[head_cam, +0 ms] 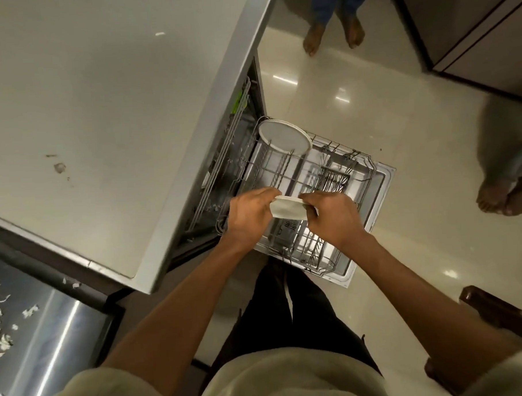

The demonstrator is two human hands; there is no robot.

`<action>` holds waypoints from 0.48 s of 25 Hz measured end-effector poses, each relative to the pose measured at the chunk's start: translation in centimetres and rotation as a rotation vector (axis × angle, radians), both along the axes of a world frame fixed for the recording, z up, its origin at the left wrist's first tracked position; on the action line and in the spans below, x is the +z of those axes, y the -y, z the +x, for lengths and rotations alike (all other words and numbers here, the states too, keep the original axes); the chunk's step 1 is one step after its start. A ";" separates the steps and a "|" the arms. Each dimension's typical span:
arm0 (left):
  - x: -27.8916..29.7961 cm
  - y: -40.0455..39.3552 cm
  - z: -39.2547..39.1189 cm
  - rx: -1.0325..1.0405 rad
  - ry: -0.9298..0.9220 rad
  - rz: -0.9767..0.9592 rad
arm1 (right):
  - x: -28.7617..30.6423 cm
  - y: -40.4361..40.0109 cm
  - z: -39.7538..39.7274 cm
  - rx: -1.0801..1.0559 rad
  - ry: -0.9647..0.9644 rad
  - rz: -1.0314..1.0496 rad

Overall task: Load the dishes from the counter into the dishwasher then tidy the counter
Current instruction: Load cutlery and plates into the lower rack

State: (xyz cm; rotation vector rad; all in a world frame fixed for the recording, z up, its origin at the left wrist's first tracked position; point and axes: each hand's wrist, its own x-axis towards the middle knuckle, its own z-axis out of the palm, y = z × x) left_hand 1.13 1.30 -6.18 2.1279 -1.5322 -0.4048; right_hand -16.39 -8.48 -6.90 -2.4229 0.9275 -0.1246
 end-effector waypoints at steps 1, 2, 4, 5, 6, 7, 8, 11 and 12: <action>-1.0 0.8 0.2 -0.011 -0.013 0.025 | -1.1 0.6 0.2 -0.003 -0.034 0.012; -2.1 1.6 0.4 -0.032 -0.031 0.046 | -2.2 1.2 0.3 -0.011 -0.059 0.022; -4.3 3.6 0.8 -0.077 -0.065 0.057 | -4.8 2.5 0.8 -0.063 -0.061 0.030; -5.4 4.5 1.1 -0.086 -0.085 0.049 | -6.0 2.9 1.2 -0.095 -0.050 0.032; -6.5 5.3 1.4 -0.081 -0.101 0.040 | -7.3 3.2 1.6 -0.124 -0.043 0.031; -8.1 6.2 1.9 -0.068 -0.109 0.049 | -8.6 3.6 2.2 -0.152 -0.043 0.028; -9.6 7.1 2.5 -0.048 -0.110 0.080 | -10.0 3.9 2.8 -0.180 -0.045 0.025; -13.3 9.3 4.1 -0.023 -0.097 0.107 | -13.6 4.7 4.4 -0.237 -0.006 -0.014; -14.3 10.1 4.6 -0.027 -0.101 0.100 | -14.7 5.0 5.0 -0.243 0.018 -0.029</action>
